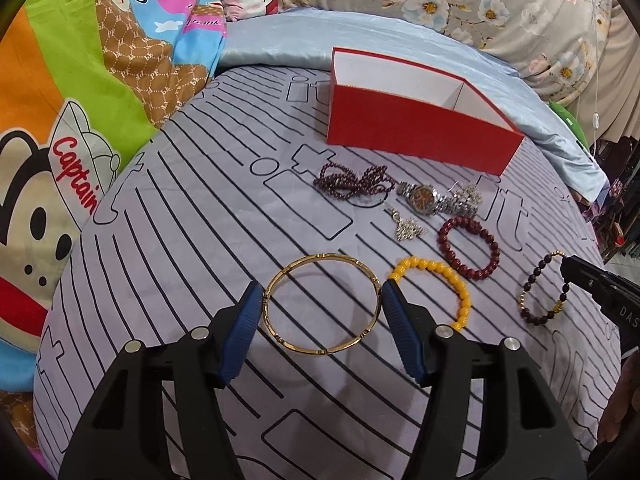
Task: Organize jewelry
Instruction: 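Carry the bangle and dark bracelet into the red box and release both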
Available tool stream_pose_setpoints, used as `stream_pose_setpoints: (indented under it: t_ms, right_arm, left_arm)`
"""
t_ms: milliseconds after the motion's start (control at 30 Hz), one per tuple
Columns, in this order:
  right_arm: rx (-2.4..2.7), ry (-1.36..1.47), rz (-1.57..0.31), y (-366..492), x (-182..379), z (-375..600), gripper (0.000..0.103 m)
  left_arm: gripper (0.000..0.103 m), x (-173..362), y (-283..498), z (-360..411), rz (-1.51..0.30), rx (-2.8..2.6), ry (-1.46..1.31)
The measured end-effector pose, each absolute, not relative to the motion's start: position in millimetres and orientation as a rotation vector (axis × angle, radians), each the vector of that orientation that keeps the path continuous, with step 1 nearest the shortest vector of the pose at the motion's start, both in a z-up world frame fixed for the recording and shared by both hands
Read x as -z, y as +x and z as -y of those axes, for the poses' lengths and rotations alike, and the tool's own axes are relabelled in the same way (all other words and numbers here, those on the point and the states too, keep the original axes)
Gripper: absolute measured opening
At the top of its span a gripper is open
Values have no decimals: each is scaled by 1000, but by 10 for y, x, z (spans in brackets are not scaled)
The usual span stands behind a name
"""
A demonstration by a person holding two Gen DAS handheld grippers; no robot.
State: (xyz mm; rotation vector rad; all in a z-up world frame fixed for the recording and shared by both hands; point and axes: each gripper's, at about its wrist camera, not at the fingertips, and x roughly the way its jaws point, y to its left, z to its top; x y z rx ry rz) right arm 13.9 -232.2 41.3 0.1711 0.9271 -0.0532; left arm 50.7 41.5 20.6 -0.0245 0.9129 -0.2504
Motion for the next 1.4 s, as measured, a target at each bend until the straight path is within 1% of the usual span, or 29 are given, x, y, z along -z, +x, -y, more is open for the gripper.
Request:
stream_pose_setpoints:
  t_ms: [400,800,1067,1400]
  right_arm:
    - [33,156,-784,381,-1026,2339,7]
    - [37,152,-701,986,-1334,2379,7]
    - [30,151,-685,1525,-1381,2357,7]
    - [35,170,-745,1994,-1084,2327,8]
  left_arm:
    - [59,-671,724,-262,-840,297,-32]
    - [59,-1106,1361,32,-740,330,-30]
    - [59,-1082,1919,265,-732,324,-25]
    - [59,-846,2334,471,-756,306,-5]
